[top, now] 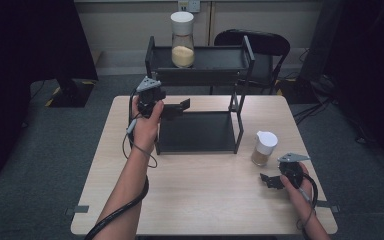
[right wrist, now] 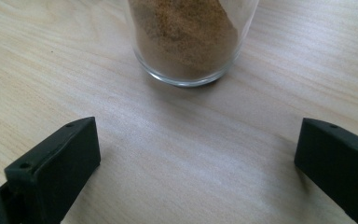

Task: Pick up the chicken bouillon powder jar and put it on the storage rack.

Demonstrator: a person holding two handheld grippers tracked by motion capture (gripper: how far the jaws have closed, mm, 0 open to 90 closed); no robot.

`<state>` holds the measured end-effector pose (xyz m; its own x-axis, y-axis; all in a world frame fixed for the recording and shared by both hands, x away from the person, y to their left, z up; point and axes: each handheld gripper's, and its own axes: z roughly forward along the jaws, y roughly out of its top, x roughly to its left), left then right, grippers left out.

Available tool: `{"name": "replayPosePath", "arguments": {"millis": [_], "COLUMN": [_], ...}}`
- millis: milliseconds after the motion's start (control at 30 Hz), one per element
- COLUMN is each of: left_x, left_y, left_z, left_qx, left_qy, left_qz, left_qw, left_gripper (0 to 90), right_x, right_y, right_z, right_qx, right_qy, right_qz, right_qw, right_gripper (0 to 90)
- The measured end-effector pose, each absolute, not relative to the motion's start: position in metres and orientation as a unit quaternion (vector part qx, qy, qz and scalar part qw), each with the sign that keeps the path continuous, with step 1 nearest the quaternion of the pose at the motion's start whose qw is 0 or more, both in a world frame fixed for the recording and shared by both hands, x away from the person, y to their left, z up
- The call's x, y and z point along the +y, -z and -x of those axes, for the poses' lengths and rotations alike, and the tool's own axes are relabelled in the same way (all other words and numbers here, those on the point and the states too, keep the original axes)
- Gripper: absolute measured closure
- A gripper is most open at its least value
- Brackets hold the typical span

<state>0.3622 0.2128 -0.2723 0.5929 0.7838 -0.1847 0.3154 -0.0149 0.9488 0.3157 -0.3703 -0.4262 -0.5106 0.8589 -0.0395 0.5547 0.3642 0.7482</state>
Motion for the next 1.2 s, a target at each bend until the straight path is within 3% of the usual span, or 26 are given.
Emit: {"name": "replayPosePath", "arguments": {"millis": [1200], "left_x": [0.220], "left_y": [0.329], "left_z": [-0.350], "left_qx": [0.417], "left_qy": [-0.200], "left_qz": [-0.684], "left_qw": [0.564], "left_gripper": [0.6], "right_x": [-0.370], "right_y": [0.426], "right_z": [-0.316], "right_qx": [0.797], "right_qy": [-0.347], "right_qz": [-0.444], "right_qw": [0.218], "right_gripper": [0.0]}}
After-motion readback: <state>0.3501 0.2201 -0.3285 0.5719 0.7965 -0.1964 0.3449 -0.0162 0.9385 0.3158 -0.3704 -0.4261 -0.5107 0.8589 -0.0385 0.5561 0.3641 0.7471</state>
